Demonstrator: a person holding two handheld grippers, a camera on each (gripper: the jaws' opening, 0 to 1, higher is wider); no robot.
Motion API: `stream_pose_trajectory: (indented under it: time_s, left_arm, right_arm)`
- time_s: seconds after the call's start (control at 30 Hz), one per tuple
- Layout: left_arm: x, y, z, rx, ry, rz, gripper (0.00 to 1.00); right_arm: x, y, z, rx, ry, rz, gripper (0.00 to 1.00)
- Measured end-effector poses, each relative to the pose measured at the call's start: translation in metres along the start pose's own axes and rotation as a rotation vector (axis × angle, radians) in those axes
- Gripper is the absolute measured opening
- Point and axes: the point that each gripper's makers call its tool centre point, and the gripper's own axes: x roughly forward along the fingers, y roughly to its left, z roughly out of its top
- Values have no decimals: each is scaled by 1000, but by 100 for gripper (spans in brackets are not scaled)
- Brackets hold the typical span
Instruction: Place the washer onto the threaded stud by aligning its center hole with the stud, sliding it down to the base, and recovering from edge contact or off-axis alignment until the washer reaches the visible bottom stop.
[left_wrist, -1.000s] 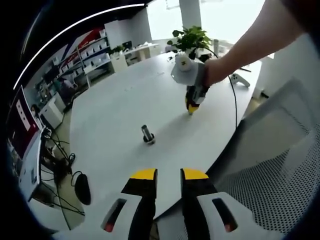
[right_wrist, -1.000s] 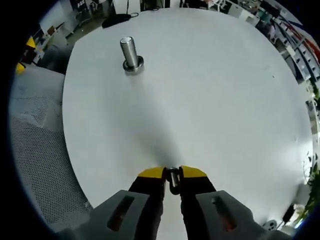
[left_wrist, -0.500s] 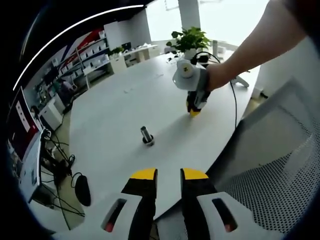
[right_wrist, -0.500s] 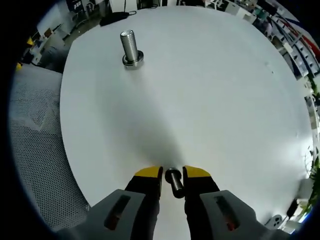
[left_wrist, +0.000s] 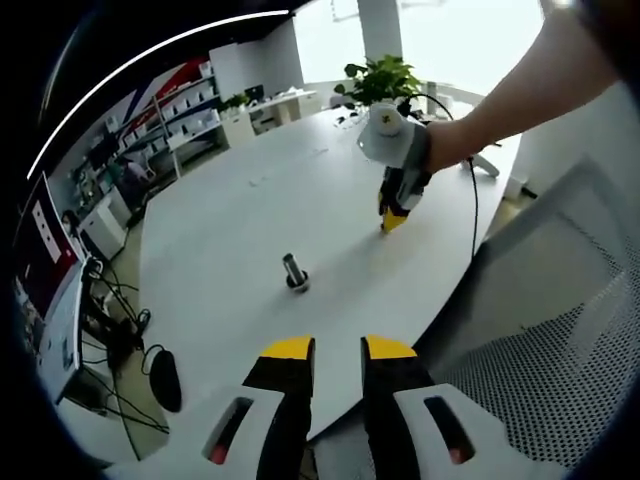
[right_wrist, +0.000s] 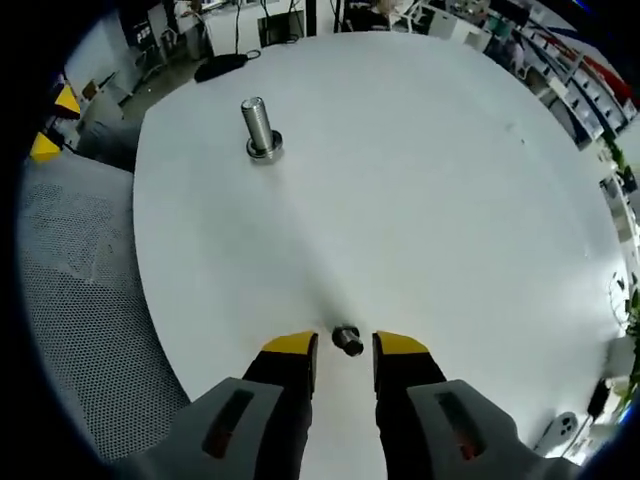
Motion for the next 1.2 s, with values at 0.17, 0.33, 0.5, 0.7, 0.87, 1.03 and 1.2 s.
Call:
stream_pose_trajectory:
  time_s: [0.17, 0.33, 0.5, 0.7, 0.87, 1.03, 1.2]
  left_arm:
    - [0, -2, 1, 7, -5, -6, 16]
    - [0, -5, 1, 14, -1, -13, 16]
    - [-1, -5, 2, 25, -6, -12, 16]
    - [-2, -6, 5, 19, -25, -18, 16]
    - [-2, -8, 7, 26, -34, -27, 16]
    - [-4, -9, 12, 7, -69, -38, 17]
    - [-6, -10, 17, -7, -97, -46, 18]
  right_arm:
    - [-27, 6, 0, 68, -86, -13, 25]
    - [-55, 9, -5, 159, -168, -22, 25]
    - [-76, 18, -9, 269, -248, 3, 25]
    - [-115, 28, -6, 449, -427, 11, 25]
    - [-129, 40, -8, 449, -468, -5, 25]
    - [-144, 48, -5, 412, -517, -42, 25]
    - [-156, 55, -11, 408, -527, -56, 25]
